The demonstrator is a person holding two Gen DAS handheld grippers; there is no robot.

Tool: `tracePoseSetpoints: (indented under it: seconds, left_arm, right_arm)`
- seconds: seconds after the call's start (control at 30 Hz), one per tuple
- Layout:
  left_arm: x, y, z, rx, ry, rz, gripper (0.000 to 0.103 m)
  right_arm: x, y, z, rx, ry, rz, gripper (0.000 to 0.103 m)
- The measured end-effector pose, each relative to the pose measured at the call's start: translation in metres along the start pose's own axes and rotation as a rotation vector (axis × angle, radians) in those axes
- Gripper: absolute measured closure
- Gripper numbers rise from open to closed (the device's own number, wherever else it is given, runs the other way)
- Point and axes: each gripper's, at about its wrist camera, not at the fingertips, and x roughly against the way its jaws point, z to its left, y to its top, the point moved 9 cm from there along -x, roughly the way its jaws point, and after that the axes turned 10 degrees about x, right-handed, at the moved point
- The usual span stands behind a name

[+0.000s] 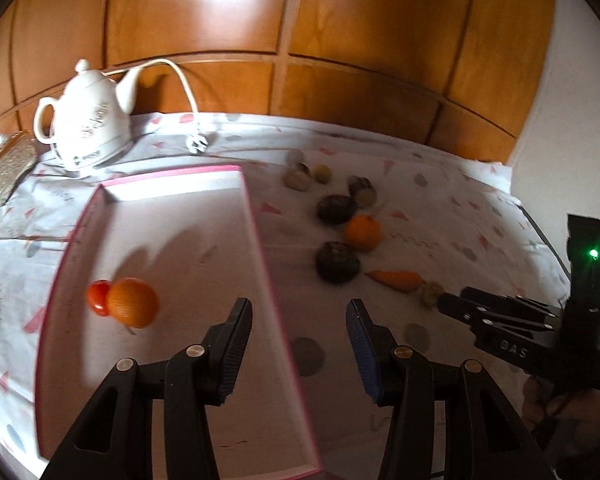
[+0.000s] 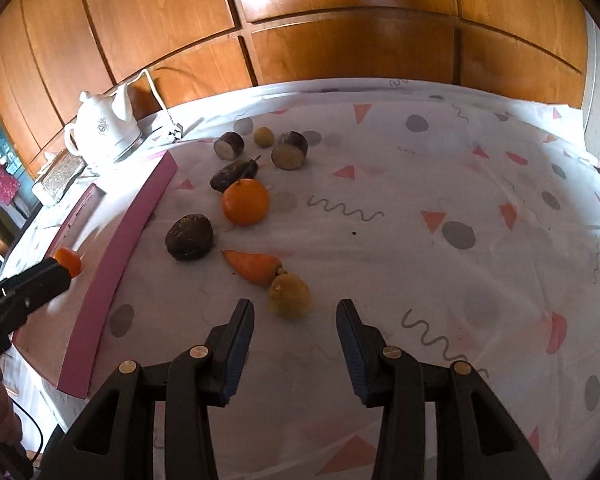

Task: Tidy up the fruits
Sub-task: 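Grasp the small yellow fruit with the right gripper while the left gripper moves toward the carrot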

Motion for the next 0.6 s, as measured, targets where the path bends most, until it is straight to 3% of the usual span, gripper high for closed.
tracePoseSetpoints:
  seconds: [0.3, 0.43, 0.6]
  left_arm:
    - [-0.017, -0.005, -0.021, -0.021, -0.061, 0.065, 0.053]
    - [-0.026, -0.009, -0.026, -0.010, -0.072, 0.099, 0.054]
    - [-0.034, -0.010, -0.037, -0.021, -0.091, 0.125, 0.056]
  right_arm:
    - [-0.018, 0.007, 0.000, 0.006, 0.030, 0.001, 0.060]
    - [-0.027, 0.009, 0.001, 0.036, 0.034, 0.021, 0.077]
    - [-0.019, 0.013, -0.018, 0.061, -0.073, -0.009, 0.077]
